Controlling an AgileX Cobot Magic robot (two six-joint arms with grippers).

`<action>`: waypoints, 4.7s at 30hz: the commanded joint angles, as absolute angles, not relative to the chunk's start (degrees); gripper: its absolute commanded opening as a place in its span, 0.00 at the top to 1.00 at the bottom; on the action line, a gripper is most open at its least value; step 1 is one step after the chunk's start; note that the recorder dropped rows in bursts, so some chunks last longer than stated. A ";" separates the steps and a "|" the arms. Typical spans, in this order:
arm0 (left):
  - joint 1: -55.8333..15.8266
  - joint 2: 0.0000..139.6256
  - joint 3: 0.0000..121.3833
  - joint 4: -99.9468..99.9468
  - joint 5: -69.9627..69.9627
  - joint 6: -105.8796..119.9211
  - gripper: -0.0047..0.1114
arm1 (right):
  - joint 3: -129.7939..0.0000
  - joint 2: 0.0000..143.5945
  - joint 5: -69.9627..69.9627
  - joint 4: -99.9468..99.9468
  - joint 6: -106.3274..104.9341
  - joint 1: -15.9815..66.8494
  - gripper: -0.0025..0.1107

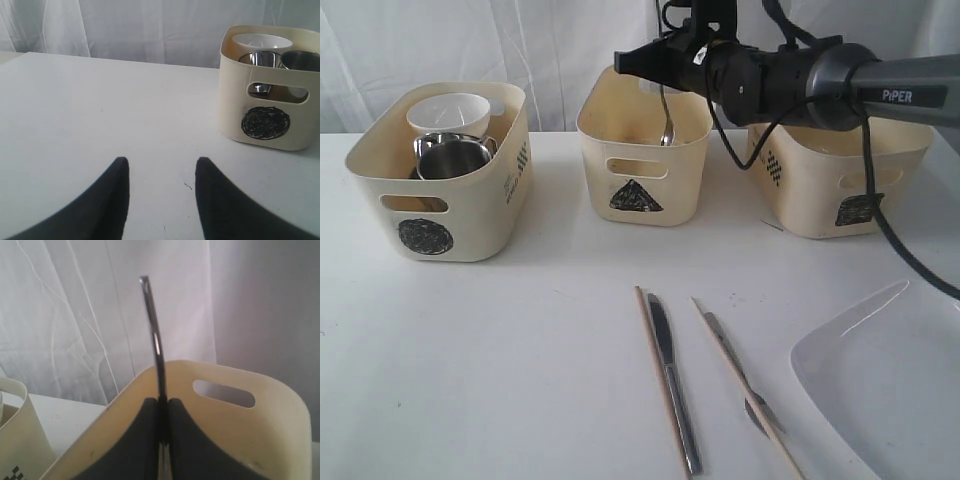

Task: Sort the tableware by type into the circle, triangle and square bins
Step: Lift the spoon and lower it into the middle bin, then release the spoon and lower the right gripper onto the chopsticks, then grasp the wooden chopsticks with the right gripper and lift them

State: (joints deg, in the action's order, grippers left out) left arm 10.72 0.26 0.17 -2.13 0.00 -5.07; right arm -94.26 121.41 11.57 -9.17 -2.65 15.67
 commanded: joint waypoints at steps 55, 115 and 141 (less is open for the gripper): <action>10.89 0.00 0.00 -2.42 0.00 -5.23 0.55 | -67.17 102.36 -45.29 -7.68 -2.20 20.64 0.58; 10.89 0.00 0.00 -2.42 0.00 -5.23 0.55 | -59.23 105.03 -45.73 -7.81 -4.38 22.87 0.71; 10.89 0.00 0.00 -2.42 0.00 -5.23 0.55 | -59.23 106.85 -45.28 -7.67 -5.15 22.87 0.98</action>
State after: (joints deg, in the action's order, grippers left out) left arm 10.72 0.26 0.17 -2.13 0.00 -5.07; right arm -59.50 106.84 -45.81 -7.98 -4.02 22.90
